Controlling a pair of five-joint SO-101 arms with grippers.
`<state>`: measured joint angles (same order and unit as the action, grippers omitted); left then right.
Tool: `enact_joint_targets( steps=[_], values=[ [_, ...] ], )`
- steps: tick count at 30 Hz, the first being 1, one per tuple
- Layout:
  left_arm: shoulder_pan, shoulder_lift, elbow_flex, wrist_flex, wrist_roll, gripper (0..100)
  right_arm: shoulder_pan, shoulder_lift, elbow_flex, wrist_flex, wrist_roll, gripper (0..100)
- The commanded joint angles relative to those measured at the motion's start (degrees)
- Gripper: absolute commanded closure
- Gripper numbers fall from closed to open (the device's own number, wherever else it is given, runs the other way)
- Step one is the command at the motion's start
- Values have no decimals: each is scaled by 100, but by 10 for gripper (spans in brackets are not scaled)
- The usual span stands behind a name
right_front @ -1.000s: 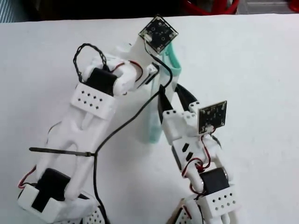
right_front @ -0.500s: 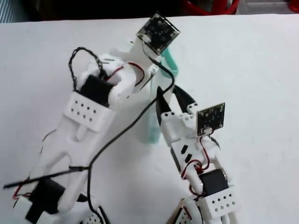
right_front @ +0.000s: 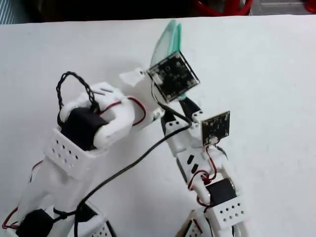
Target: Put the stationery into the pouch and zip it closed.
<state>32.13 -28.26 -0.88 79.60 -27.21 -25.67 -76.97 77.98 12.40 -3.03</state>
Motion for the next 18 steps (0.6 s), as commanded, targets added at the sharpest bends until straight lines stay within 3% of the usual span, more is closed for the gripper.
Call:
enact_joint_targets(
  steps=[1, 10, 18],
  values=[
    [224, 22, -62, 396, -88, 978, 4, -92, -62, -145, 18, 981],
    [356, 330, -44, 1196, -88, 977, 426, -57, -404, 101, -334, 981],
    [1270, 321, 818, 1424, -97, 977, 479, -40, -536, 66, -396, 981]
  ],
)
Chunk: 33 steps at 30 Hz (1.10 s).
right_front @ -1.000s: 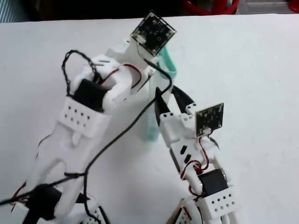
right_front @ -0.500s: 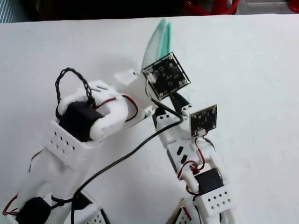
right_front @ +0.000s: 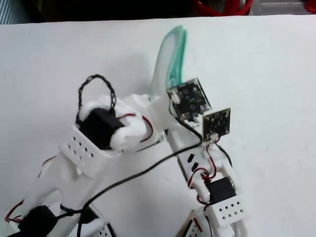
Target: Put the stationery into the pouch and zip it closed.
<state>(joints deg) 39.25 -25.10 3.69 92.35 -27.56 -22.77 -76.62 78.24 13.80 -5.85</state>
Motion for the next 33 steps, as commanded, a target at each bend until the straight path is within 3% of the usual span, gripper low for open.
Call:
enact_joint_targets(
  steps=[1, 11, 14, 23, 28, 33],
  values=[
    [585, 4, 448, 141, -62, 977, 207, -75, -598, -48, -114, 981],
    [189, -4, 589, 185, -62, 977, 400, -92, -862, 127, -132, 981],
    [-31, -13, 721, 273, -79, 977, 690, -84, -1099, 136, -510, 981],
    [585, -1798, 2505, 229, -387, 977, 813, -75, -1389, 233, -633, 981],
    [365, -3020, 3068, -378, -360, 978, 884, -136, -1495, 488, -651, 981],
    [163, -3125, 3569, -1090, -105, 978, 884, -136, -1829, 1042, -879, 981]
  ],
)
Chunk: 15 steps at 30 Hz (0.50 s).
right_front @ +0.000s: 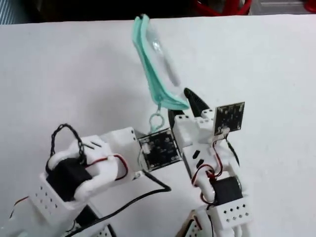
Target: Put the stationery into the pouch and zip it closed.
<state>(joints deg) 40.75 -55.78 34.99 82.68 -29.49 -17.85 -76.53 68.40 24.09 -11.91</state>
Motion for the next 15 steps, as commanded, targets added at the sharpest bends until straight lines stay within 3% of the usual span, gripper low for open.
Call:
enact_joint_targets(
  steps=[1, 12, 15],
  values=[
    [22, -57, 563, -237, 105, 978, 391, -145, -870, 22, -290, 981],
    [374, -57, 835, -1644, 888, 978, -593, -110, -835, 207, -237, 981],
    [84, -57, 545, -1741, 967, 978, -743, -145, -862, 382, 255, 978]
  ],
)
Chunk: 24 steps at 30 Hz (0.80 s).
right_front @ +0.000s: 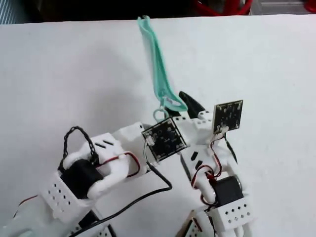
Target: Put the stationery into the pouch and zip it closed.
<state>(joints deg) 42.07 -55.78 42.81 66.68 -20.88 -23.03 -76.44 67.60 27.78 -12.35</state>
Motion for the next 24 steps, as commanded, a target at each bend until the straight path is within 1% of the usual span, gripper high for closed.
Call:
enact_joint_targets(
  steps=[1, 3, 5, 7, 9, 12, 18, 20, 22, 24],
  values=[
    [-198, -57, -396, -176, 229, 978, -338, -154, -800, 119, 466, 976],
    [-558, -57, -677, -229, 510, 978, -576, -154, -791, 374, 888, 945],
    [-857, -57, -862, -246, 598, 978, -690, -154, -774, 673, 1204, 883],
    [-1103, -57, -888, -237, 598, 978, -699, -163, -791, 989, 1336, 829],
    [-1297, -57, -870, -220, 598, 978, -708, -180, -826, 1314, 1389, 803],
    [-1516, -57, -774, -237, 589, 978, -725, -453, -862, 1833, 1442, 798],
    [-1719, -57, -774, -62, 571, 978, -646, -1842, -862, 2484, 2409, 797],
    [-1684, -57, -765, -62, 492, 978, -444, -2334, -818, 2475, 2585, 797],
    [-1657, -57, -756, -44, 396, 978, -198, -2686, -756, 2369, 2602, 800],
    [-1613, -57, -747, -44, 378, 978, -4, -2659, -624, 2149, 2602, 800]
  ],
)
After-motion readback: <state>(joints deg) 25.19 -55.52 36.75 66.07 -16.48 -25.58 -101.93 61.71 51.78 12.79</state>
